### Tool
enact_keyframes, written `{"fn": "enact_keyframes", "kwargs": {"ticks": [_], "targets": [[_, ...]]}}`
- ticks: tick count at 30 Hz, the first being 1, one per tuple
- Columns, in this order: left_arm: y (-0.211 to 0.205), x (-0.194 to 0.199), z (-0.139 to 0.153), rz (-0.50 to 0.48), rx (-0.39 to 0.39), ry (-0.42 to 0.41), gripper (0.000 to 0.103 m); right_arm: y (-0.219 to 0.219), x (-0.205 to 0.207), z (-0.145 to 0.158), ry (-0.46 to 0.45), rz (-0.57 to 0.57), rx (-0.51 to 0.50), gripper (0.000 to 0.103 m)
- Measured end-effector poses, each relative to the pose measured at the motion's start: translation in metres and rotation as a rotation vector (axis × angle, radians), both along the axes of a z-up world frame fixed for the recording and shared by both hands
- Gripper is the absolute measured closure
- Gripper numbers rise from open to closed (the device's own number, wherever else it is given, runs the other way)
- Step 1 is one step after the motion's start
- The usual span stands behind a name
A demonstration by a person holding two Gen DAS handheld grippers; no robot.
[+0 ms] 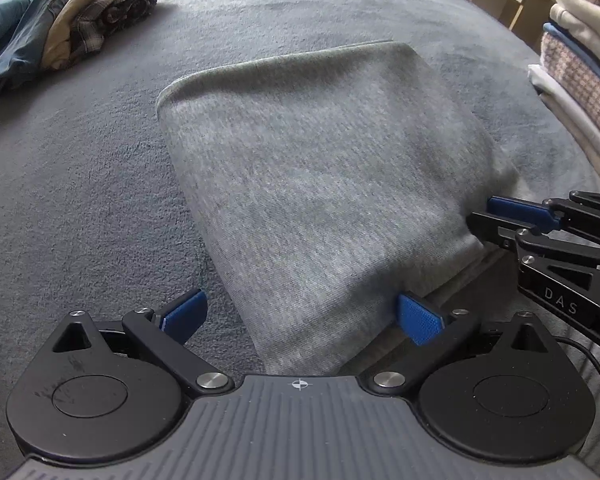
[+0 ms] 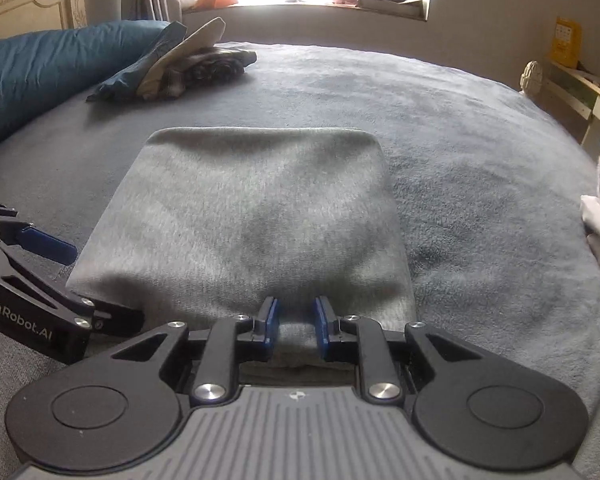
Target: Fold clothes
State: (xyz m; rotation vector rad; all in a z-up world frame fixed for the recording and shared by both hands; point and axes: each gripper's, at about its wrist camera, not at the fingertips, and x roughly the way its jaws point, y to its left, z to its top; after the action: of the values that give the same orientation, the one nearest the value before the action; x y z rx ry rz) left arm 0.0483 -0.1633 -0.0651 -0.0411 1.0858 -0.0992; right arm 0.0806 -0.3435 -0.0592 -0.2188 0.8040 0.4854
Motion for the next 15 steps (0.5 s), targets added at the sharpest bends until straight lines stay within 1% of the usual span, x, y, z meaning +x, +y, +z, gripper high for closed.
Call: {"fn": "enact_keyframes", "kwargs": {"ticks": [2, 4, 9, 13, 14, 15], "targets": [[0.005, -0.005, 0.01, -0.011, -0.017, -0.042, 0.002, 0.0, 0.001, 0.001, 0.008, -0.002, 0.001, 0.082], [0.014, -0.013, 0.025, -0.022, -0.068, -0.134, 0.001, 0.0, 0.002, 0.002, 0.016, -0.004, 0.0, 0.082], [0.029, -0.013, 0.055, -0.006, -0.134, -0.341, 0.0, 0.0, 0.004, 0.002, 0.031, -0.012, 0.0, 0.082], [0.018, 0.003, 0.039, -0.053, -0.108, -0.367, 0.002, 0.001, 0.008, 0.005, 0.05, -0.024, 0.005, 0.081], [0.012, 0.008, 0.03, -0.081, -0.088, -0.353, 0.004, 0.0, 0.008, 0.005, 0.054, -0.025, 0.01, 0.081], [0.006, 0.013, 0.02, -0.118, -0.069, -0.323, 0.008, -0.002, 0.009, 0.005, 0.057, -0.026, 0.016, 0.081]]}}
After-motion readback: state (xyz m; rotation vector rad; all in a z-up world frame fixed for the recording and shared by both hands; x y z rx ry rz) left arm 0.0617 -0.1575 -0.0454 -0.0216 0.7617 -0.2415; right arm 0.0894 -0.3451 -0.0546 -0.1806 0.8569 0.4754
